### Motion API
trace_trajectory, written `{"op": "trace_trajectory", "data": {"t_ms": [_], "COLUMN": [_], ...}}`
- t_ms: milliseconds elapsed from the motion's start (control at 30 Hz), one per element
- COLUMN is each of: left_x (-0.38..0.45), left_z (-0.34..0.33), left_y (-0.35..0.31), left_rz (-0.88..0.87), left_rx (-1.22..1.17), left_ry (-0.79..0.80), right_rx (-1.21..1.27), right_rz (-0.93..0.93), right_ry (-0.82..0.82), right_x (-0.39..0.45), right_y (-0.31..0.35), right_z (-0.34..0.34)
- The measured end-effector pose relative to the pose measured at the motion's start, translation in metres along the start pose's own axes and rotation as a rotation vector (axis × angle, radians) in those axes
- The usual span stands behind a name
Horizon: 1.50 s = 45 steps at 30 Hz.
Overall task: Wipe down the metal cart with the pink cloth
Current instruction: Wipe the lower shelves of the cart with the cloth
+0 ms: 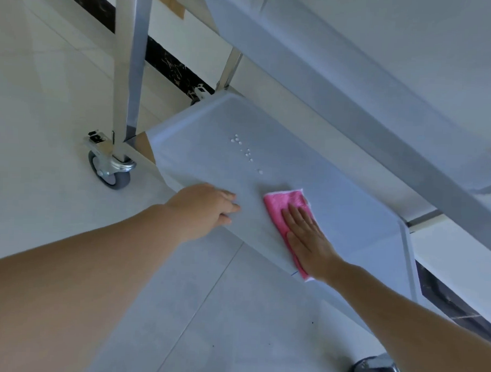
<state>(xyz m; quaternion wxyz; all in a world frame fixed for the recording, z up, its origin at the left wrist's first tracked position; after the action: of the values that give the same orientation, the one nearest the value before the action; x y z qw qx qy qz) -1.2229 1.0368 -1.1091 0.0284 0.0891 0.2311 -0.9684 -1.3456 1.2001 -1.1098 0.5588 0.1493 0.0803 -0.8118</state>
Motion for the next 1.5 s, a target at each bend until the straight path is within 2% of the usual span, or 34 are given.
{"op": "trace_trajectory", "data": {"t_ms": [167, 367, 567, 700, 733, 833, 967, 1067, 1167, 1367, 1500], "left_x": [-0.002, -0.006, 0.002, 0.004, 0.004, 0.004, 0.004, 0.005, 0.004, 0.002, 0.001], "left_z": [0.012, 0.031, 0.030, 0.035, 0.036, 0.035, 0.036, 0.034, 0.032, 0.033, 0.031], "left_y": [0.013, 0.038, 0.048, 0.058, 0.059, 0.059, 0.065, 0.066, 0.067, 0.065, 0.060], "left_rz": [-0.024, 0.109, 0.142, 0.175, 0.180, 0.161, 0.175, 0.169, 0.180, 0.198, 0.192], "left_rx": [0.014, -0.018, -0.072, -0.027, -0.012, -0.028, -0.094, -0.128, -0.144, -0.135, -0.106], "left_ry": [-0.115, -0.307, -0.201, -0.218, -0.218, -0.215, -0.252, -0.231, -0.198, -0.176, -0.130], "right_rx": [0.002, -0.003, -0.084, -0.291, -0.328, -0.387, -0.366, -0.393, -0.408, -0.406, -0.388], "right_rz": [0.006, -0.020, -0.049, 0.013, -0.017, -0.140, -0.189, -0.250, -0.238, -0.080, 0.120], "right_ry": [0.031, 0.029, 0.002, 0.106, 0.168, 0.220, 0.130, 0.170, 0.144, 0.104, 0.037], "right_x": [0.001, 0.021, 0.064, 0.100, 0.109, 0.141, 0.175, 0.184, 0.184, 0.168, 0.143], "right_y": [0.015, 0.001, -0.048, -0.071, -0.080, -0.115, -0.138, -0.144, -0.139, -0.089, -0.023], "right_z": [-0.004, 0.004, 0.025, 0.040, 0.039, 0.046, 0.063, 0.064, 0.065, 0.053, 0.042]}}
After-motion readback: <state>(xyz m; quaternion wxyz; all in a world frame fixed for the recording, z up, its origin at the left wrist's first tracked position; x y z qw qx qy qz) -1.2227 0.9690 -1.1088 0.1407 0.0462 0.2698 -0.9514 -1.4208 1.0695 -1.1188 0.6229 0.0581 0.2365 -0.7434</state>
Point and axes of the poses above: each hand's wrist, its own x-axis towards the middle knuckle, its own z-axis out of the back of the hand, y = z × x, the point moved 8 cm from there along x, towards the middle knuckle, and after that the axes turned 13 degrees about y, right-handed, at the moved point
